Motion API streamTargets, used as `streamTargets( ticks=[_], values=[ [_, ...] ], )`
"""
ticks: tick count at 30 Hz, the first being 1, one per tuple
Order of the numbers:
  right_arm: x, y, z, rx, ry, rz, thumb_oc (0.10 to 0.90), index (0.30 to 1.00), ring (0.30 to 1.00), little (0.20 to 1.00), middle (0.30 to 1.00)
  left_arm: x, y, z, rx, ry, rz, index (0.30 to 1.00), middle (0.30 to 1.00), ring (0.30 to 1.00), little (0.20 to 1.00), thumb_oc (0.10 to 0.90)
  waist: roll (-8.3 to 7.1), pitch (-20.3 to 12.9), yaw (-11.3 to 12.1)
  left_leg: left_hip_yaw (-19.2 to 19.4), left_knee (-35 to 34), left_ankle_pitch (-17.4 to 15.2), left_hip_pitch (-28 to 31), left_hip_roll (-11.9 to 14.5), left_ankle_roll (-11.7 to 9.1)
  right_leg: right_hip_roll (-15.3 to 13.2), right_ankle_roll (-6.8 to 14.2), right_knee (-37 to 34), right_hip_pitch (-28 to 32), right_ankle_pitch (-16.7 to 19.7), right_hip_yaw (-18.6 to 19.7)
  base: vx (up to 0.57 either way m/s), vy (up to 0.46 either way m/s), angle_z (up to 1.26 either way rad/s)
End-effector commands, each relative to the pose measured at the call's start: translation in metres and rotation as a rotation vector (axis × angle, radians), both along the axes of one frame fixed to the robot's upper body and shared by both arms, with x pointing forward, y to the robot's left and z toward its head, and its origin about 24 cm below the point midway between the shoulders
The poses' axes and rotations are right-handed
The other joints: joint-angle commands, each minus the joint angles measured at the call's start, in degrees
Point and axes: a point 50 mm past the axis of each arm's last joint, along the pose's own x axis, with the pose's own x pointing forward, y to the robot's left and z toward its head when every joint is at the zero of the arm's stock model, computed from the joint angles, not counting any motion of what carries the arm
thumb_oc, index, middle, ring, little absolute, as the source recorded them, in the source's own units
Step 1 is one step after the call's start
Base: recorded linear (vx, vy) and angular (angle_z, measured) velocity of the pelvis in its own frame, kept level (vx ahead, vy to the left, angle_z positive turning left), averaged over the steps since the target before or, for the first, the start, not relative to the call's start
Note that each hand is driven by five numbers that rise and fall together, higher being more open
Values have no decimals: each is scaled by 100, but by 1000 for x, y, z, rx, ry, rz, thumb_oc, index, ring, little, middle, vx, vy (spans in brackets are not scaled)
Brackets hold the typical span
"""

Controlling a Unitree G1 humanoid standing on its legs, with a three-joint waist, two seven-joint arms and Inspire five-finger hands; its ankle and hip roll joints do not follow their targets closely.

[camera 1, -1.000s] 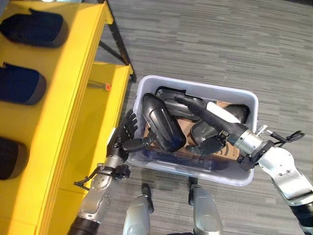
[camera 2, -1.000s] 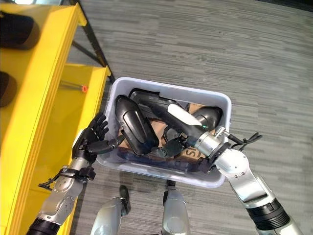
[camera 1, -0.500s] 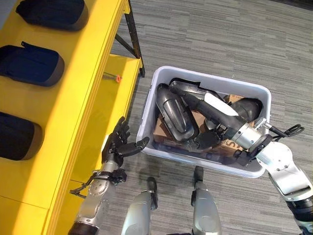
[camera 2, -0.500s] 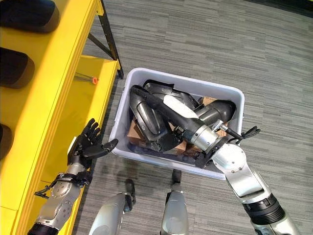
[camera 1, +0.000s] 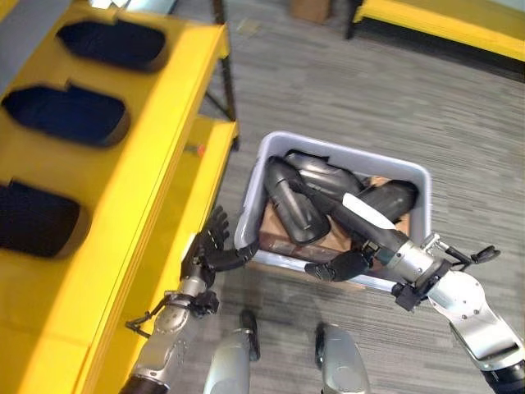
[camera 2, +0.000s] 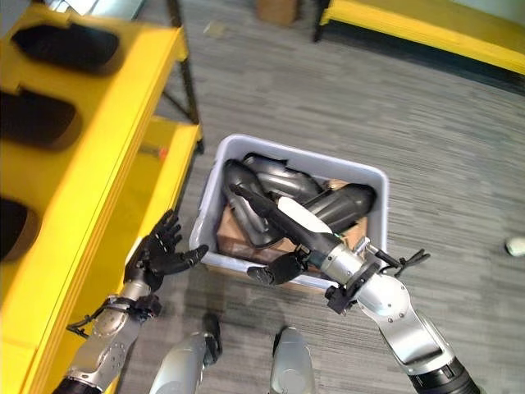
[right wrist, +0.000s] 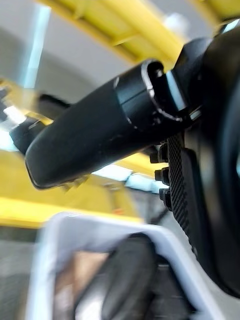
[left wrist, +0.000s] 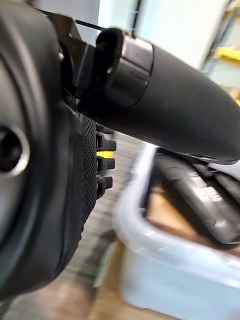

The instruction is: Move parts from the plastic box to the shelf.

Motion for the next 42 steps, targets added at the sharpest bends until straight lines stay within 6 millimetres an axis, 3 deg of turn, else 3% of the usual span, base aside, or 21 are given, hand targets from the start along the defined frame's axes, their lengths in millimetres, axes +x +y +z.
streamTargets(
  ticks=[1, 4, 10, 24, 34, 38, 42],
  values=[
    [7, 27, 61, 70, -297, 107, 900, 1000, 1000, 1000, 1000, 7, 0, 41, -61, -220, -29, 1000, 1000, 1000, 1000, 900, -59, -231, 49, 91, -446, -142, 229, 411, -548, 16, 242, -1108, 485, 296, -160, -232, -164, -7],
    [7, 32, 71, 50, -317, 116, 900, 1000, 1000, 1000, 1000, 6, 0, 44, -64, -228, -45, 1000, 1000, 1000, 1000, 900, -72, -75, 112, 17, -577, 80, 121, 586, -697, 106, 176, -1265, 517, 304, -252, -157, -159, -24],
    [6, 28, 78, 35, -355, 96, 900, 1000, 1000, 1000, 1000, 3, -1, 41, -32, -215, -66, 1000, 1000, 1000, 1000, 900, -49, 3, 128, -11, -761, 289, 46, 699, -777, 156, 114, -1233, 380, 293, -314, -57, -30, -8],
    [5, 21, 101, 71, -549, 0, 900, 1000, 1000, 1000, 1000, 4, 2, 50, -29, -217, -68, 1000, 1000, 1000, 1000, 900, -5, -69, 161, -18, -719, 312, -76, 682, -781, 176, 76, -1258, 340, 274, -261, -3, 4, 2],
    [1, 9, 146, 246, -781, -99, 900, 1000, 1000, 1000, 1000, 5, -2, 52, -30, -209, -93, 1000, 1000, 1000, 1000, 900, 43, -154, 254, -67, -678, 283, -114, 662, -794, 168, 48, -1276, 377, 236, -287, 12, 0, 0],
    [2, 6, 157, 205, -813, -124, 900, 1000, 1000, 1000, 1000, 5, -1, 51, -32, -198, -95, 1000, 1000, 1000, 1000, 900, 70, -167, 287, -105, -629, 259, -150, 650, -801, 160, 36, -1221, 352, 192, -303, 27, 6, 0],
    [5, 11, 154, 65, -792, -123, 900, 1000, 1000, 1000, 1000, 5, -1, 50, -29, -194, -98, 1000, 1000, 1000, 1000, 900, 102, -106, 308, -128, -562, 258, -231, 621, -788, 145, 14, -1135, 266, 166, -300, 14, 7, 3]
  ],
)
